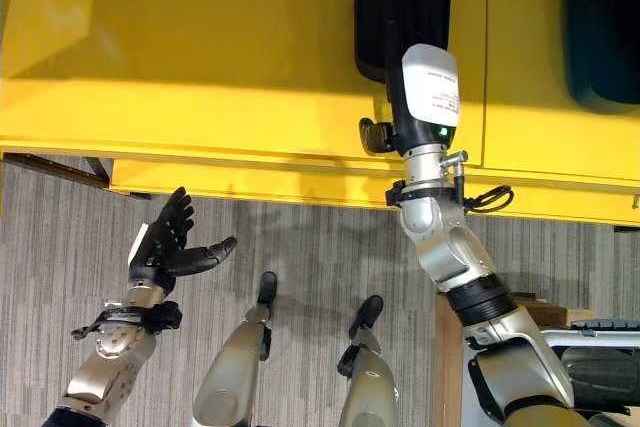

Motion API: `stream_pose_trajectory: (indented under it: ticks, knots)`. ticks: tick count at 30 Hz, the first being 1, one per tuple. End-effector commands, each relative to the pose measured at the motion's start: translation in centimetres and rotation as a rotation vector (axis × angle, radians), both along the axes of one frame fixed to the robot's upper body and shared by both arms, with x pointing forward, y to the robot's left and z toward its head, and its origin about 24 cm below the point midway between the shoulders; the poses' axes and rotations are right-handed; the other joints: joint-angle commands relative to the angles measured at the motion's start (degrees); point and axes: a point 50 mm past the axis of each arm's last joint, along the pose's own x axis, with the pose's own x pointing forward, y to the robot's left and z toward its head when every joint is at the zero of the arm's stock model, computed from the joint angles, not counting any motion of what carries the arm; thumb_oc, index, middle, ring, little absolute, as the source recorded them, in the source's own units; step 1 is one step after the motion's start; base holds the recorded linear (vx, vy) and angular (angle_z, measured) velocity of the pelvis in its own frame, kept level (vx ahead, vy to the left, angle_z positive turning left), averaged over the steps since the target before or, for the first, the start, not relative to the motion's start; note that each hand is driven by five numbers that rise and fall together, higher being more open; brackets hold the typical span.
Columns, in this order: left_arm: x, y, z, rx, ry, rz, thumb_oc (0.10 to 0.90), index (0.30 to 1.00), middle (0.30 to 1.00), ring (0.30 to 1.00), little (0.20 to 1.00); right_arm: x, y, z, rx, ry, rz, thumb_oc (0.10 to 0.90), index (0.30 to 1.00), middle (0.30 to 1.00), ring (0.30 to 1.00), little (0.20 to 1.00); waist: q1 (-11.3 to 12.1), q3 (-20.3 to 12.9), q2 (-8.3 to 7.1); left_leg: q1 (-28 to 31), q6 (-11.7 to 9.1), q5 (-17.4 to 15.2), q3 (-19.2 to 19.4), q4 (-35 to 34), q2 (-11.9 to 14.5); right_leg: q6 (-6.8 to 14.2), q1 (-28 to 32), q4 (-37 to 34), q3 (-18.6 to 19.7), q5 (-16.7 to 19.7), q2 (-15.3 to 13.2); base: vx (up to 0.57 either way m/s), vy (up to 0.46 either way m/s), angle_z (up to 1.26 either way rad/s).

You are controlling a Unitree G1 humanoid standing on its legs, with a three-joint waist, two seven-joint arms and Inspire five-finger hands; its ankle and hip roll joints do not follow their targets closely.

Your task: Move parts from the plastic box to the shelf.

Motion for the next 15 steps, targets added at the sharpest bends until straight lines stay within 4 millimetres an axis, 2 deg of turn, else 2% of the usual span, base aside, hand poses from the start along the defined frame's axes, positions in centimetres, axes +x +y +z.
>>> stream_pose_trajectory:
  ticks: [1,8,15]
  knots:
    - [-1.1,1.0,3.1,0.088,-0.162,-0.021,0.9,1.0,1.0,1.0,1.0,-1.5,1.1,5.8,-0.099,-0.262,0.048,0.9,1.0,1.0,1.0,1.0,-0.2,-5.0,-0.71,-0.5,1.1,1.1,2.8,-0.9,1.3,3.2,1.0,8.8,1.4,-5.7,-4.3,0.0,0.0,0.0]
    - [-1.2,1.1,3.1,0.092,-0.156,-0.024,0.9,1.0,1.0,1.0,1.0,-1.5,1.1,5.6,-0.147,-0.239,0.051,0.9,1.0,1.0,1.0,1.0,0.0,-4.8,-0.91,-0.5,1.1,1.1,2.7,-0.9,1.4,3.2,1.0,8.9,1.3,-5.8,-4.2,0.0,0.0,0.0]
    - [-1.2,1.2,2.9,0.089,-0.149,-0.026,0.9,1.0,1.0,1.0,1.0,-0.1,0.6,4.4,-0.217,-0.136,0.014,0.9,1.0,1.0,1.0,1.0,0.4,-4.6,-1.01,-0.7,1.1,1.0,2.6,-0.7,1.3,3.2,0.8,9.1,1.2,-5.7,-4.3,0.0,0.0,0.0]
